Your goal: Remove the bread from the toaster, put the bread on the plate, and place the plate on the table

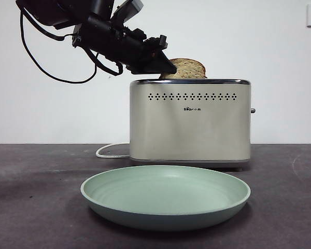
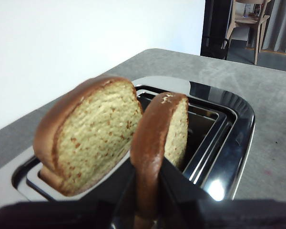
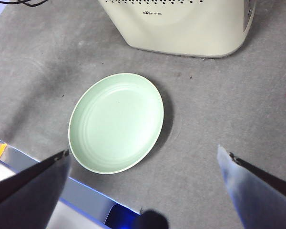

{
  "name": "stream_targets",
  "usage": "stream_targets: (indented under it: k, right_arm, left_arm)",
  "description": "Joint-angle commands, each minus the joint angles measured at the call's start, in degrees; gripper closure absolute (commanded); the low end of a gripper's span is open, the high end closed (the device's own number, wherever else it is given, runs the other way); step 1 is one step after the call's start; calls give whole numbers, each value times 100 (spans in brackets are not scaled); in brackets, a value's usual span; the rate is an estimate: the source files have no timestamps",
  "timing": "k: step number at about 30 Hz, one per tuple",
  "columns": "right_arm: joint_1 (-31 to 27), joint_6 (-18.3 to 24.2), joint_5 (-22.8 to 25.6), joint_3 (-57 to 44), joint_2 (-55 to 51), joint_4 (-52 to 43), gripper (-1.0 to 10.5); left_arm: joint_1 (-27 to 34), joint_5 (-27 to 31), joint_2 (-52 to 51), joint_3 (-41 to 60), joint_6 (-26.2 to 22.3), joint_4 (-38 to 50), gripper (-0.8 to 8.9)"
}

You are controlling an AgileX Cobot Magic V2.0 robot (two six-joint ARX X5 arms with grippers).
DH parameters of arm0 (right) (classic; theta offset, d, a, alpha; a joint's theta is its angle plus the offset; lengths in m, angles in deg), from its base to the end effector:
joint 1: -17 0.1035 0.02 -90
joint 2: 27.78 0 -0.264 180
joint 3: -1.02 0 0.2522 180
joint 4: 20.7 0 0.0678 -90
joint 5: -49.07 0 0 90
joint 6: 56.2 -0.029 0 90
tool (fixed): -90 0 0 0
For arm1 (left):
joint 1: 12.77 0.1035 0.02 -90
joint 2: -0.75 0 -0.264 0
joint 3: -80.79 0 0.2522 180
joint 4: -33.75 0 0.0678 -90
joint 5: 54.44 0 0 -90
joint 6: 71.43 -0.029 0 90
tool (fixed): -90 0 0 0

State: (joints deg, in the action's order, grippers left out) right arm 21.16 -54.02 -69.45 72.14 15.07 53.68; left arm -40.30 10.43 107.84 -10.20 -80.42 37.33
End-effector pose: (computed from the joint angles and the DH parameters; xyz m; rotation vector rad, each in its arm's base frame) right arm 0.1119 0.0220 0.3353 0.1369 0.7862 0.5537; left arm 0.3771 -0.2105 0.2655 0.1498 0.1541 -0.9312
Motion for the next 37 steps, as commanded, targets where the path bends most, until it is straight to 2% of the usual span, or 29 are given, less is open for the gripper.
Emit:
stream_targets:
  k: [1,9,18,24,37]
  right_arm:
    - [13,24,0,15,-11,7,349]
    - [13,26,13,15,-9,13,349]
    - [13,31,9,15,59,2,349]
    - [13,31,0,15,271,-39,349]
    - [13,26,-7,15,933,-328,349]
  left_arm:
    - [-9,-46,-7,-17,24,203,826]
    - [-9,-55,-223,-334,175,114,825]
    - [-9,-63,-857,-933,177,-850,822]
    - [-9,-66,-1639,-1019,190,-1294,822]
    - [-13,-341,-3178,-1016,131,-3729,819]
